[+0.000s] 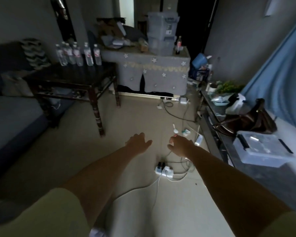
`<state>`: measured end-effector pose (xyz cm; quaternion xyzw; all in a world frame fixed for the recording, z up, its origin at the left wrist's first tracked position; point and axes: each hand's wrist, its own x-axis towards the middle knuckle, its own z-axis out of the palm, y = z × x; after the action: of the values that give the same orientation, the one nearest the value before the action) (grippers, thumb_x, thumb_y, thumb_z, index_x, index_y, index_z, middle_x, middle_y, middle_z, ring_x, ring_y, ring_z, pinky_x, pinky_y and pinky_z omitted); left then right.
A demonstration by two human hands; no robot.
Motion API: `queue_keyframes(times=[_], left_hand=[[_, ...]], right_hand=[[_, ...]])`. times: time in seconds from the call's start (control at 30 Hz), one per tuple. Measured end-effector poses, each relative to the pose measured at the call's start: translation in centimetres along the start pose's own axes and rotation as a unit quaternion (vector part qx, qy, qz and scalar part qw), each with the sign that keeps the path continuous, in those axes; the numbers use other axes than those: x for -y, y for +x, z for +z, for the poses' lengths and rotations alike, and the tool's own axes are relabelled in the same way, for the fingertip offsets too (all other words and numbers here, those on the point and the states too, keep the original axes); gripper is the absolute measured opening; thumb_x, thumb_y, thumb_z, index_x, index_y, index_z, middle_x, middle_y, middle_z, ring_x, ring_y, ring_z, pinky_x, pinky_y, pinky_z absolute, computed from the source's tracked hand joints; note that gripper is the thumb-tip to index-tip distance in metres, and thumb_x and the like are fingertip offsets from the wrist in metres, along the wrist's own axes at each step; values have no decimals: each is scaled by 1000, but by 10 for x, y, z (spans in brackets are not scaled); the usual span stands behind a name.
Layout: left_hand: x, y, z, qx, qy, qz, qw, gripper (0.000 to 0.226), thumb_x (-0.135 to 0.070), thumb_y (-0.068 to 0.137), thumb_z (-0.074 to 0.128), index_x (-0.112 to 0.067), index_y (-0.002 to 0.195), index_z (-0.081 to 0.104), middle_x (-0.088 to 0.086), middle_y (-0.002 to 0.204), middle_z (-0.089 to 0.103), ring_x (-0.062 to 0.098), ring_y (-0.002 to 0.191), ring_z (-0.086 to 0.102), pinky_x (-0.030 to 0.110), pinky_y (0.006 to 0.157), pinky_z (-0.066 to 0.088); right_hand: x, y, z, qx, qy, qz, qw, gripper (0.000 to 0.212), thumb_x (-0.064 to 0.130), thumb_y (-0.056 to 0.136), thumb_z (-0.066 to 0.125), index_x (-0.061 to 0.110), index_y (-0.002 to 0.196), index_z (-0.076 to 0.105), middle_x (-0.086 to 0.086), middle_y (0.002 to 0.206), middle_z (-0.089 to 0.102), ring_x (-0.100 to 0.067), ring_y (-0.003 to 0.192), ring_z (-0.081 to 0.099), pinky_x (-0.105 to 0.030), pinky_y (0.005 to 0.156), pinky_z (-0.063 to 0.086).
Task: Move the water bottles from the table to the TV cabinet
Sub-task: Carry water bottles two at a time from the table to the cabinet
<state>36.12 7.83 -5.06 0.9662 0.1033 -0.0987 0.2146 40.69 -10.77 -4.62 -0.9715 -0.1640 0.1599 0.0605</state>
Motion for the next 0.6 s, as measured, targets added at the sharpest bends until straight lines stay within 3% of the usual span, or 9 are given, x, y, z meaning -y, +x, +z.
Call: queue_keyframes(times=[0.23, 0.6], left_hand=[[34, 53, -43, -26, 6, -64, 998, 54, -51, 96, 41, -12, 132, 43, 16, 132, 48, 34, 123, 48, 46, 101, 42], [84, 93, -80, -74, 9, -128, 989, 49, -50, 95, 43, -17, 132, 46, 9, 133, 50, 28, 120, 51, 45, 99, 45]], right_hand=[[43, 95, -24, 14, 9, -62, 998, 40, 38, 99, 41, 16, 131, 50, -6, 133, 54, -25, 123, 50, -43, 104, 37], [112, 183, -30, 52, 4, -161, 986, 36, 33, 99, 40, 12, 122, 59, -11, 126, 58, -31, 118, 52, -50, 105, 36]])
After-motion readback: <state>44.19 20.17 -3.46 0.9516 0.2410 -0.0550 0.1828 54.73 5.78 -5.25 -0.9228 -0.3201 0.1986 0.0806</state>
